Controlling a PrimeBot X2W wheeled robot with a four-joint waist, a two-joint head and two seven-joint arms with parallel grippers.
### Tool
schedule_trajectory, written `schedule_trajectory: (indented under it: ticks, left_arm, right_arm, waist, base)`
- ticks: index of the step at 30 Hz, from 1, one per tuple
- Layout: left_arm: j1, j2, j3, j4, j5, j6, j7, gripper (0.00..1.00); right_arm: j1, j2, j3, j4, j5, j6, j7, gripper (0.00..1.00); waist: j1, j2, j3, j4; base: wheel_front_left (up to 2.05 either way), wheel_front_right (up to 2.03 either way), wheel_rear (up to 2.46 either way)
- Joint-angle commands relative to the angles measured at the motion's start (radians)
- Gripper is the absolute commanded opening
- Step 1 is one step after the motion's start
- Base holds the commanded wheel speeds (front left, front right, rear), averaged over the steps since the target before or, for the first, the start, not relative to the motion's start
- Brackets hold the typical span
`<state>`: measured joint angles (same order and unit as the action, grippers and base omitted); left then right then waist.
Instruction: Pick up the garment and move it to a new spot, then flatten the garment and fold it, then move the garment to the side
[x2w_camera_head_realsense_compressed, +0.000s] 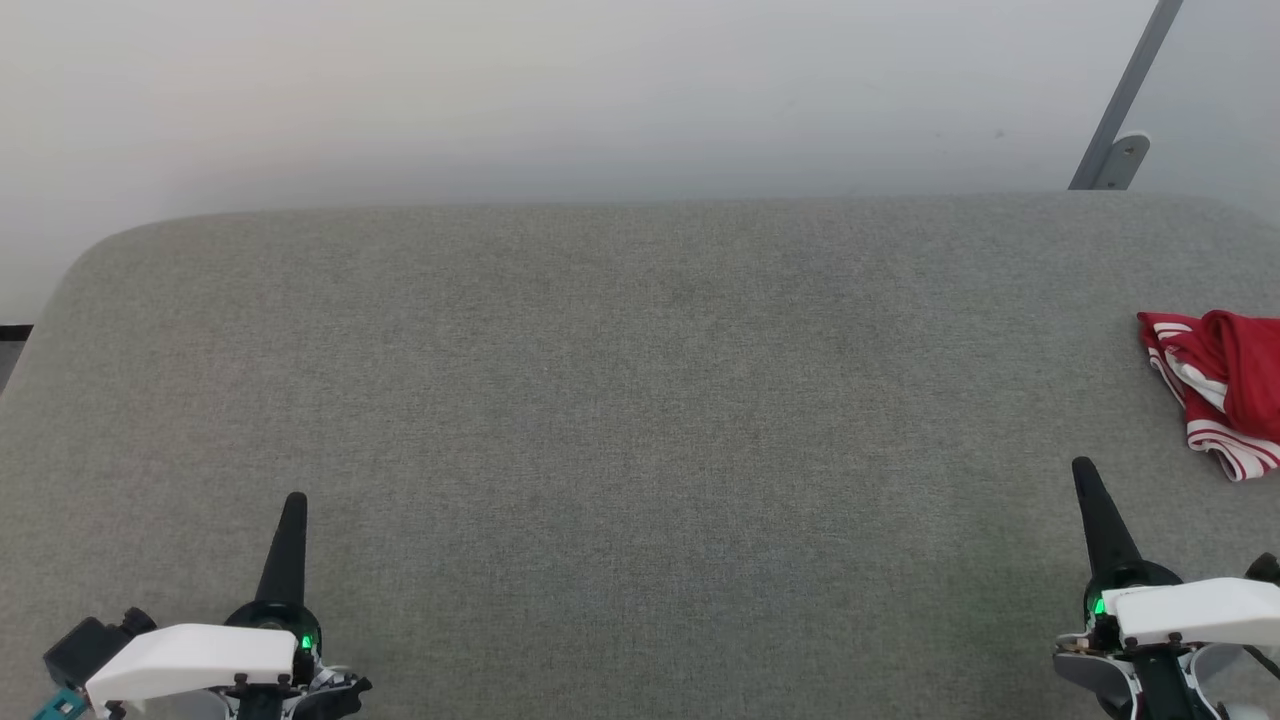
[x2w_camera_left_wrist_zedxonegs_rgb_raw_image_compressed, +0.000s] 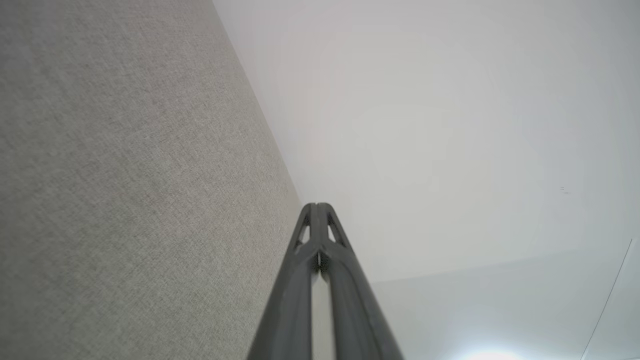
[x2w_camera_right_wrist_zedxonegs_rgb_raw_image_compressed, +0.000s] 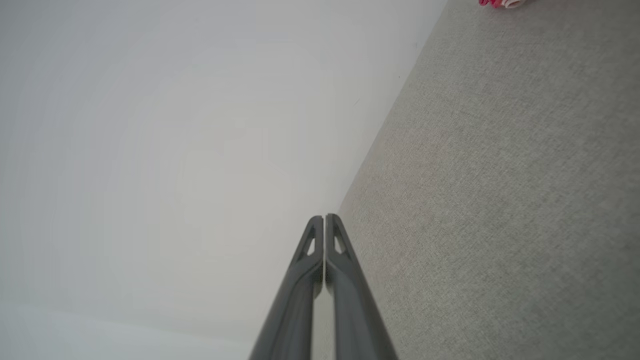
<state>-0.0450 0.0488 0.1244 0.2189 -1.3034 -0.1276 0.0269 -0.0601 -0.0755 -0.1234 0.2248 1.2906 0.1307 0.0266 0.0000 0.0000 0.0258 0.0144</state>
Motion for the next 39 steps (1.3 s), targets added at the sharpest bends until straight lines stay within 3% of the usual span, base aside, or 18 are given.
schedule_trajectory:
  ticks: [1,39]
  left_arm:
    - [-0.021,0.004,-0.001,-0.003,-0.020,-0.004,0.007,0.00]
    - [-0.065,0.003,-0.009,0.024,-0.278,-0.005,0.082,0.00]
  right_arm:
    - [-0.016,0.000,0.002,-0.004,0.022,0.000,0.007,0.00]
    - [-0.050,0.025,0.009,0.019,0.291,0.000,0.082,0.00]
  waist:
    - [0.0000,0.0000,-0.001,0.000]
    - [0.0000,0.0000,-0.019,-0.012]
  base:
    - [0.00,0.00,0.00]
    - [0.00,0.00,0.00]
